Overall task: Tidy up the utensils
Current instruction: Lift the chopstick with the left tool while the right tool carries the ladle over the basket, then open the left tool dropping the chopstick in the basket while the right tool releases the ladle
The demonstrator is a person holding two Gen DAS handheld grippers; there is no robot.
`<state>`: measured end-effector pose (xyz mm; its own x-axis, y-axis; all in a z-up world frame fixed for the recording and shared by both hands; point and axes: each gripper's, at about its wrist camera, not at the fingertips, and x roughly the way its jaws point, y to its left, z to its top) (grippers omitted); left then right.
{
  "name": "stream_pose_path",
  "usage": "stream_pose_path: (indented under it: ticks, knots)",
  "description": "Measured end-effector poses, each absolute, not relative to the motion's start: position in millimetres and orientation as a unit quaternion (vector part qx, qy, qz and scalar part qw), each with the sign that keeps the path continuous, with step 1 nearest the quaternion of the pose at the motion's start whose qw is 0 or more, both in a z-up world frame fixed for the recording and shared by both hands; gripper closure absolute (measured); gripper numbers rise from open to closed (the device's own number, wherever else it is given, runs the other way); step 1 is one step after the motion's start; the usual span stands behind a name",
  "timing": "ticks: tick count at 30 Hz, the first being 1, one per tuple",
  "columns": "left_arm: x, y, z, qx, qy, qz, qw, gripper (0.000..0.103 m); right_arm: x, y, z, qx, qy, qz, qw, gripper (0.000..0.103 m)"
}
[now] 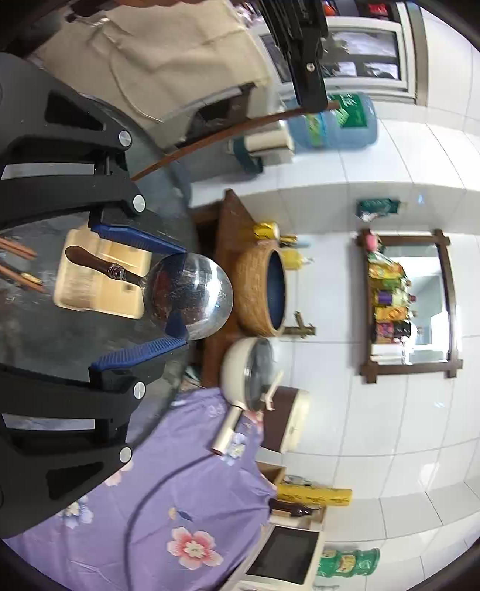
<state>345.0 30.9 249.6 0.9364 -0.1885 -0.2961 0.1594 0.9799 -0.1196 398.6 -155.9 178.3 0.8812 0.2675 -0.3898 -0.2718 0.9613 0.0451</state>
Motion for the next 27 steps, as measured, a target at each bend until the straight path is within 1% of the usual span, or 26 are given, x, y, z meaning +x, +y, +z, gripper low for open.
stream_pose_path:
  ticks: [4,7,14,19,24,27]
  knots:
    - [368,28,246,-0.049,0.15,-0.075,0.985,0.096,429,-148,180,-0.012,0.197,0.116,0.973,0.056]
    - [384,27,228,-0.05,0.165,-0.07,0.983,0.096,450,-141,157,-0.02,0.215,0.107,0.97,0.056]
    - [416,29,155,-0.062,0.216,-0.065,0.972,0.096,465,-125,92,-0.043,0.248,0.109,0.962,0.056]
    - [422,25,115,-0.057,0.245,-0.072,0.965,0.096,465,-120,61,-0.063,0.257,0.111,0.958,0.056]
    - [426,25,98,-0.06,0.261,-0.075,0.961,0.096,465,-118,50,-0.066,0.261,0.112,0.957,0.056]
    - [425,24,95,-0.052,0.254,-0.068,0.963,0.096,467,-118,44,-0.069,0.266,0.106,0.956,0.056]
